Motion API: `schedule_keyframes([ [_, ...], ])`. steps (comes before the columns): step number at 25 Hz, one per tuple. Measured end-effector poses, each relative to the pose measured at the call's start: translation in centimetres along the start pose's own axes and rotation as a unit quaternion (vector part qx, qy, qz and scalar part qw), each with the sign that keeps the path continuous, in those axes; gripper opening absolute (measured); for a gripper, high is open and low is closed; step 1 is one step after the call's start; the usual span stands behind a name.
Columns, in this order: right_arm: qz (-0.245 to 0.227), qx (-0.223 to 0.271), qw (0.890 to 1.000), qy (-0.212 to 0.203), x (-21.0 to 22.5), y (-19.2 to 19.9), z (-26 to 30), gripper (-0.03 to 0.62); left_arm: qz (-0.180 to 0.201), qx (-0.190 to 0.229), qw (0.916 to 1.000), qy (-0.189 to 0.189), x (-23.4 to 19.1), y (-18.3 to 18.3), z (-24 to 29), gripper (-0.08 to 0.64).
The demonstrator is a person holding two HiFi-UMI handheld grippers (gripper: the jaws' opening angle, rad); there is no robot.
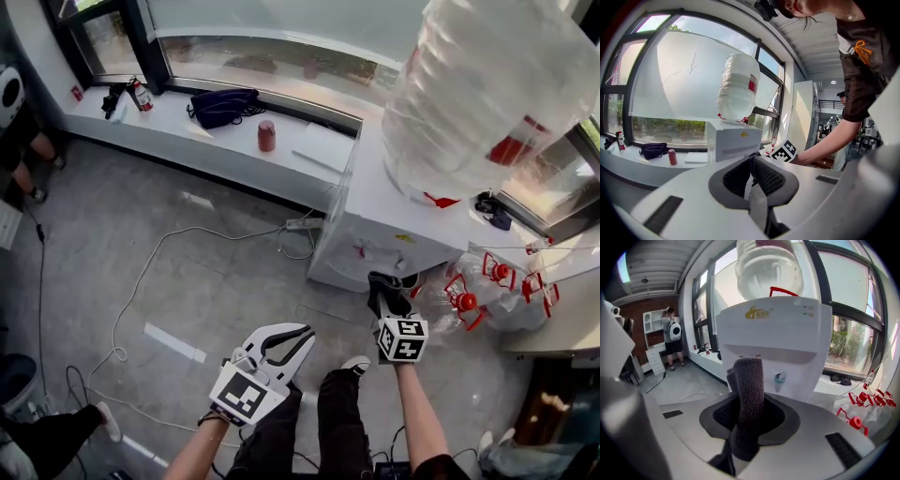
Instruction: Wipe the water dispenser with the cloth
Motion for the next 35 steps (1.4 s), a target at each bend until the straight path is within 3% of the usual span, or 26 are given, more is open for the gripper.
schedule_keyframes([
  [9, -0.006, 0.008, 0.998, -0.055, -6.7, -0.1, 5.8, 0.110, 0.002, -0.003, 1.0000, -0.006, -2.1, 1.4, 0.6, 0.043],
  [19, -0.035, -0.001, 0.996, -0.079, -12.2, 0.2, 11.9, 0.110, 0.007, -0.033, 0.9994, -0.010, -2.7, 3.0, 0.3, 0.043],
  [25, -0.034, -0.009, 0.998, -0.057, -11.1, 0.8, 14.6, 0.110, -0.005, -0.035, 0.9993, -0.007, -3.1, 4.3, 0.7, 0.042],
  [29, -0.058, -0.014, 0.997, -0.052, -10.0, 1.4, 15.0, 0.110, -0.017, -0.033, 0.9993, -0.008, -3.3, 5.0, 1.0, 0.043],
  [35, -0.003, -0.024, 1.000, 0.000, -5.0, 2.4, 15.5, 0.110, -0.015, -0.037, 0.9992, 0.002, -3.6, 5.2, 2.4, 0.043],
])
Point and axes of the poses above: the fingertips, and each gripper's own axes: z forward along the fingers, x to its right, y out of its underside, the point moved 8 cm from there along -z, backward along the fingers, and after that the axes turned 12 degrees about y, right-handed, at the moved point
